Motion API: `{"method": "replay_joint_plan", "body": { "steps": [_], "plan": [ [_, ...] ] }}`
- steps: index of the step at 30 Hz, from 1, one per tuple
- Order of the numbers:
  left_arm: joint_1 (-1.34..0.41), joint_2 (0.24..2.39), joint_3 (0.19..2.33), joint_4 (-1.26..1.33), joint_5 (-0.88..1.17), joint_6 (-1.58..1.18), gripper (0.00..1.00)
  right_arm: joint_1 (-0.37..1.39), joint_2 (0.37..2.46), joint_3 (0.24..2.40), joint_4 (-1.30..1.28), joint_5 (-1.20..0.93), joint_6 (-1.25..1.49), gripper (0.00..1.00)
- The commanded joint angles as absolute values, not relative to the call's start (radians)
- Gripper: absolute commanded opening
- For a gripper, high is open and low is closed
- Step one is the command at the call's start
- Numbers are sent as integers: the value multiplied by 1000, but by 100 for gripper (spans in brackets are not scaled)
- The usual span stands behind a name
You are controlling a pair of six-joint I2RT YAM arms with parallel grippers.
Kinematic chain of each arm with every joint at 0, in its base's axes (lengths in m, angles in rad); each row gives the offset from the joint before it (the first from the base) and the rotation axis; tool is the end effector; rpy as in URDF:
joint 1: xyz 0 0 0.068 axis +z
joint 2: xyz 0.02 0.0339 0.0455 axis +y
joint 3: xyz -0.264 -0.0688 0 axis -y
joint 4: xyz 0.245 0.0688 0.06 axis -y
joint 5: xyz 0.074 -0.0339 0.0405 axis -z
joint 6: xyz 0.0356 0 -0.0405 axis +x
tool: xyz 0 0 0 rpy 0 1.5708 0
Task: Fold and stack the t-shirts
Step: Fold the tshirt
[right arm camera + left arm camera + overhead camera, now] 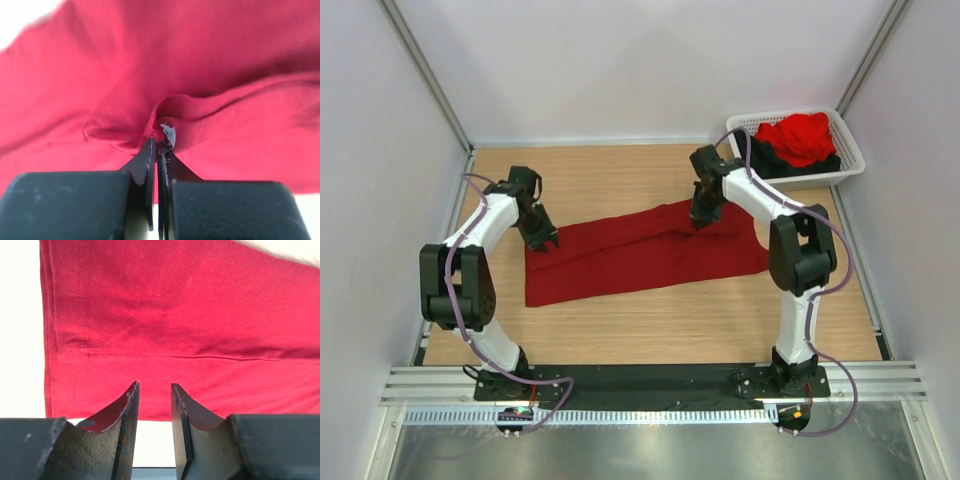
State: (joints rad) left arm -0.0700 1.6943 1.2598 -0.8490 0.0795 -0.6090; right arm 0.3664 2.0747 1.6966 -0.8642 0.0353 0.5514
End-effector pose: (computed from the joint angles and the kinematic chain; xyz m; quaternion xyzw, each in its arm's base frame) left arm 0.3300 -0.0260 0.2218 -0.2578 0.9547 -0.0847 0.1218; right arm 0.4044 0.1538 0.2063 0.0940 0.9819 0.0568 0.1543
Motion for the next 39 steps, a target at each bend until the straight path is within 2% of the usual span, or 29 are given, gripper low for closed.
{"method": "replay_joint_plan", "body": {
  "steps": [1,9,11,12,13,15,16,19,21,24,29,34,39],
  "plan": [
    [-72,1655,1250,-857,74,-583,32,402,1918,1558,-800,101,681,2],
    [-72,1654,1233,-854,77,-580,33,471,1761,1274,-680,155,890,3],
    [-72,1654,1229,-856,75,-578,33,477,1706,1211,-625,144,946,10],
    [-72,1654,1221,-856,75,-578,33,479,1686,1148,-586,138,957,14],
    [-72,1654,1218,-854,74,-578,33,483,1666,1123,-574,132,963,27],
    [-72,1646,1212,-854,71,-574,33,480,1629,1103,-568,146,931,43],
    [-72,1644,1206,-856,71,-574,33,476,1623,1111,-578,167,904,61],
    [-72,1637,1204,-859,74,-569,34,436,1626,1192,-635,210,726,71],
    [-72,1634,1206,-864,74,-568,34,405,1629,1224,-652,230,589,70],
    [-72,1631,1209,-862,75,-565,34,298,1637,1255,-621,212,481,64],
    [-69,1669,1227,-854,90,-571,34,181,1745,1353,-551,124,402,48],
    [-64,1706,1243,-845,112,-591,33,158,1908,1543,-675,81,353,49],
    [-57,1686,1223,-853,153,-629,32,156,1846,1497,-776,66,396,55]
  ]
}}
